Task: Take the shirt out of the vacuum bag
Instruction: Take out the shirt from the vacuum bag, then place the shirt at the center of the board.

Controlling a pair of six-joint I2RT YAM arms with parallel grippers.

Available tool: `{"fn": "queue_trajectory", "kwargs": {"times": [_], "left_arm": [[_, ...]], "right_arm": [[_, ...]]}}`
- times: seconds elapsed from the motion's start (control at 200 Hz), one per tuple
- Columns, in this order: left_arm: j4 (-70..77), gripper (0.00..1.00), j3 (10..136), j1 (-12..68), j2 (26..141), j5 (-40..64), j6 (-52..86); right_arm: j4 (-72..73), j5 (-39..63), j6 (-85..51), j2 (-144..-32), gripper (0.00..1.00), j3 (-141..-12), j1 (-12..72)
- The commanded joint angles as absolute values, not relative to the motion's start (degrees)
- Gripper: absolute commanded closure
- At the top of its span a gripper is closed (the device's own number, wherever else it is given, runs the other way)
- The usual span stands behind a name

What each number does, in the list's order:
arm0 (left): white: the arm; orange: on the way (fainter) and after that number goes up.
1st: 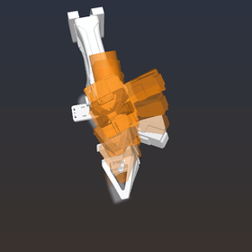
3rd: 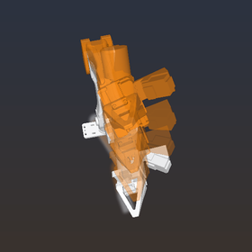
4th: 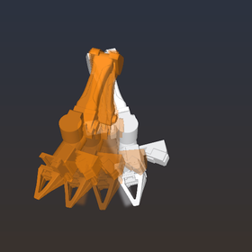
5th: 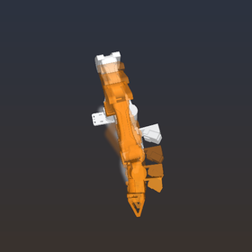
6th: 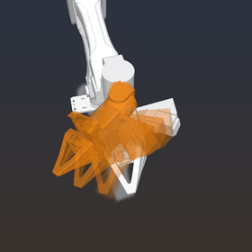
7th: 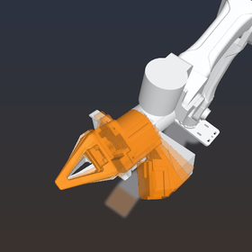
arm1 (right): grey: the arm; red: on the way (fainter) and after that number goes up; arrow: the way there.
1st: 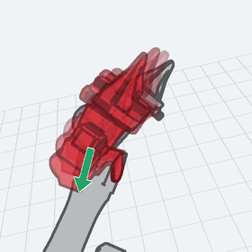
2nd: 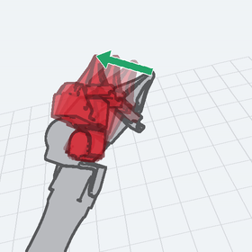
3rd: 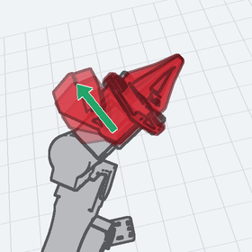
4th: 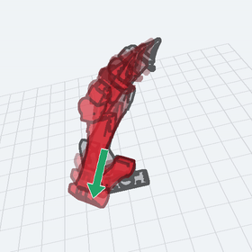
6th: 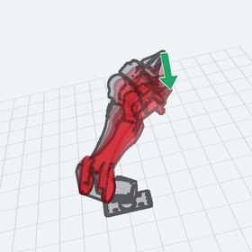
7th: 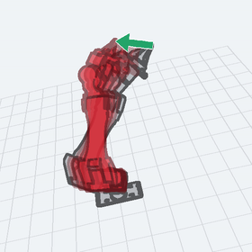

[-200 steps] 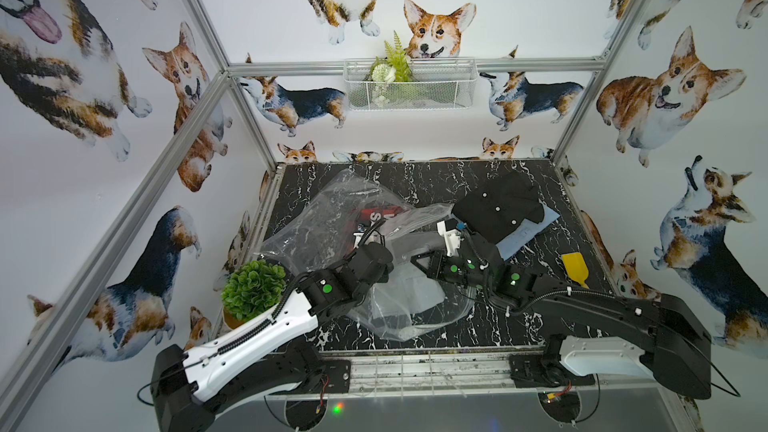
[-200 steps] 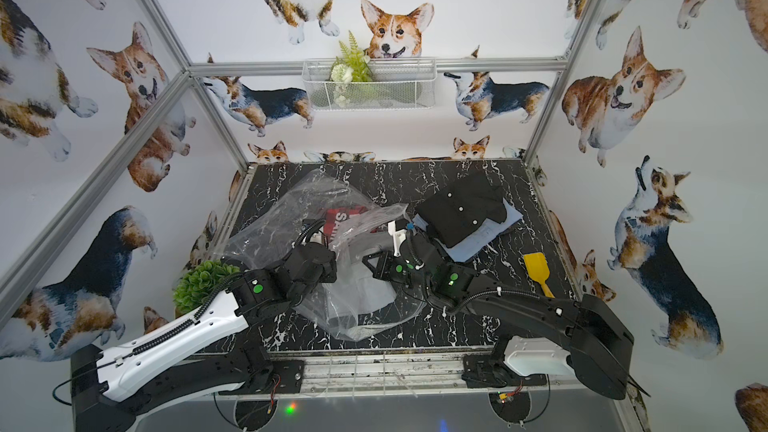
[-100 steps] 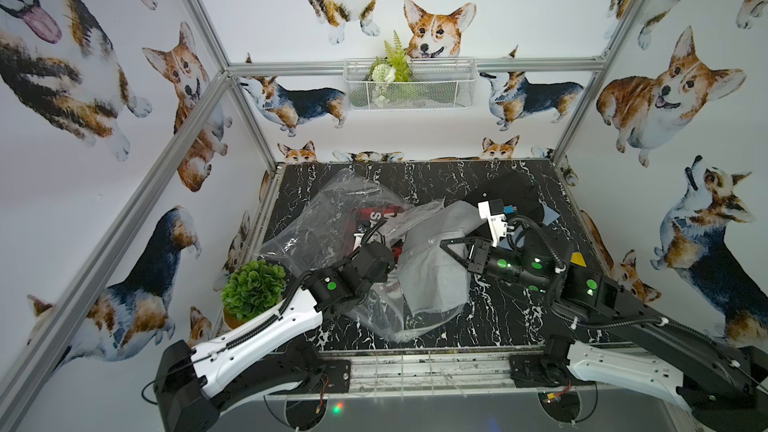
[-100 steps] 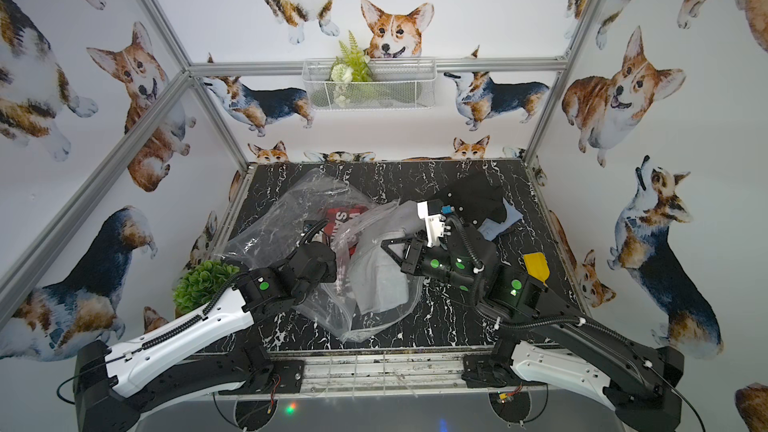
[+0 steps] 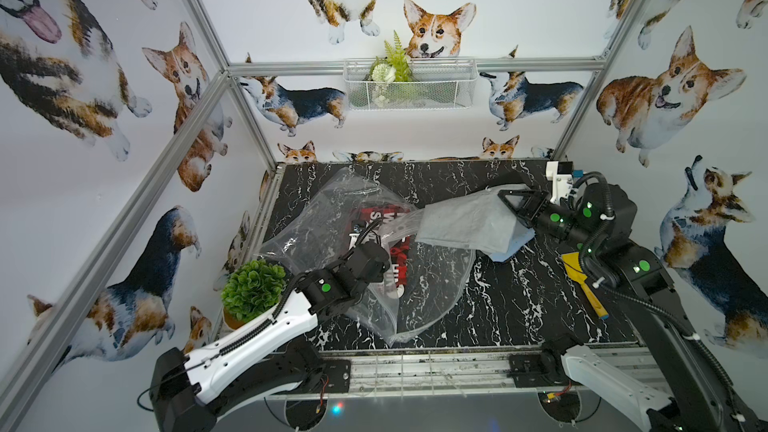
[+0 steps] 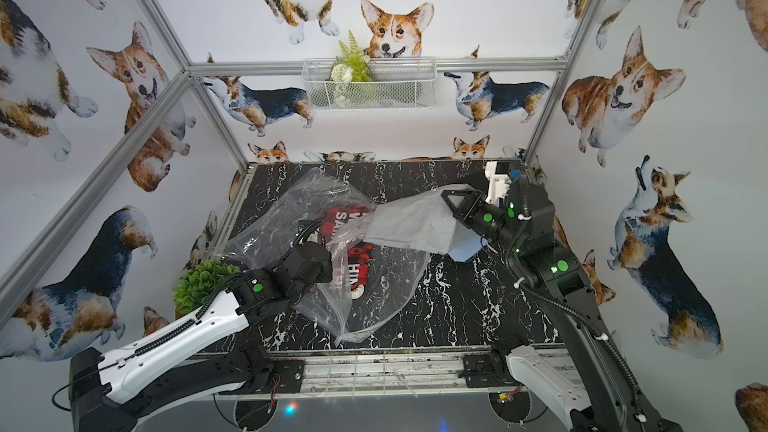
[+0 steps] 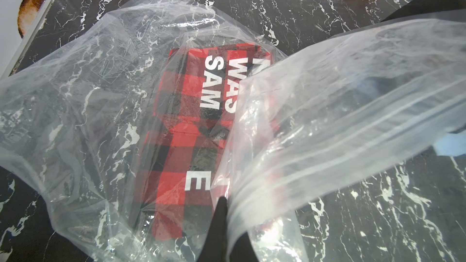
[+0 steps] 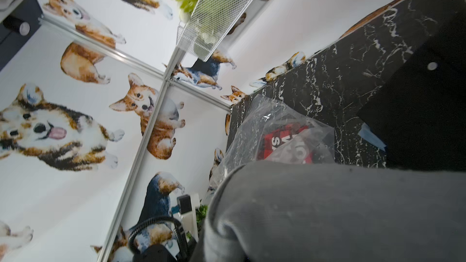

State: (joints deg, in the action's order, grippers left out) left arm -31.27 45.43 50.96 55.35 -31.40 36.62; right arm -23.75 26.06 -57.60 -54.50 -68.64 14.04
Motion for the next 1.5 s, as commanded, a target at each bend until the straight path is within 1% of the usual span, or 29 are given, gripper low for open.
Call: {"fn": "queue_trajectory", "kwargs": {"times": [0.0,0.095,0.235,0.305,0.435,0.546,0.606,0.656,0.701,0.746,0.841,0.951,1.061,1.156,1.226,1.371,1.492], "left_arm": [[-32.7,1.00,45.4,50.8,54.8,-32.3,36.9],[-32.6,1.00,45.4,50.7,54.9,-31.9,37.2],[-32.8,1.00,45.8,50.7,55.4,-31.4,37.4],[-33.1,1.00,46.1,50.7,55.1,-31.3,37.4],[-33.9,1.00,45.8,50.7,53.9,-32.3,36.8],[-34.5,1.00,45.3,50.6,53.0,-32.6,36.7],[-34.5,1.00,45.0,50.5,52.6,-32.6,36.8],[-34.7,1.00,44.8,50.5,52.3,-32.5,37.0],[-34.8,1.00,44.6,50.5,52.0,-32.5,37.0],[-34.8,1.00,44.3,50.5,51.6,-32.5,37.1],[-34.9,1.00,43.8,50.4,51.0,-32.5,37.0],[-35.6,1.00,43.8,50.4,50.6,-32.5,37.1],[-35.8,1.00,43.5,50.4,49.8,-32.8,36.9],[-35.6,1.00,43.3,50.3,50.1,-32.7,36.8],[-35.3,1.00,43.5,50.3,50.6,-32.2,37.2],[-34.7,1.00,44.2,50.3,51.3,-31.2,37.2],[-34.8,1.00,44.6,50.3,51.5,-30.8,37.3]], "right_arm": [[-16.3,40.1,-62.3,-60.0,1.00,-70.4,8.0],[-16.1,38.4,-59.4,-66.9,1.00,-75.1,7.3],[-10.5,40.2,-63.1,-76.6,1.00,-82.0,5.6],[-9.6,40.5,-63.9,-79.9,1.00,-86.5,4.7],[-14.4,40.4,-60.9,-86.5,1.00,-96.9,3.7],[-13.6,41.6,-60.9,-90.7,1.00,-101.4,3.1],[-12.2,41.8,-59.5,-92.5,1.00,-101.4,2.9],[-10.3,41.2,-58.1,-92.7,1.00,-99.1,2.5],[-6.3,40.7,-58.0,-92.6,1.00,-94.1,1.4],[0.0,41.7,-60.1,-93.2,1.00,-89.1,0.4],[8.6,44.7,-62.8,-95.5,1.00,-80.1,-1.4],[15.5,43.5,-62.0,-93.2,1.00,-68.5,-3.5],[17.5,42.7,-58.6,-89.8,1.00,-58.5,-4.3],[20.0,42.0,-58.4,-86.3,1.00,-51.2,-4.7],[21.2,39.9,-57.3,-82.9,1.00,-44.3,-4.8],[21.9,37.6,-54.8,-78.9,1.00,-35.6,-5.8],[18.6,34.8,-53.5,-73.7,1.00,-32.2,-8.0]]}}
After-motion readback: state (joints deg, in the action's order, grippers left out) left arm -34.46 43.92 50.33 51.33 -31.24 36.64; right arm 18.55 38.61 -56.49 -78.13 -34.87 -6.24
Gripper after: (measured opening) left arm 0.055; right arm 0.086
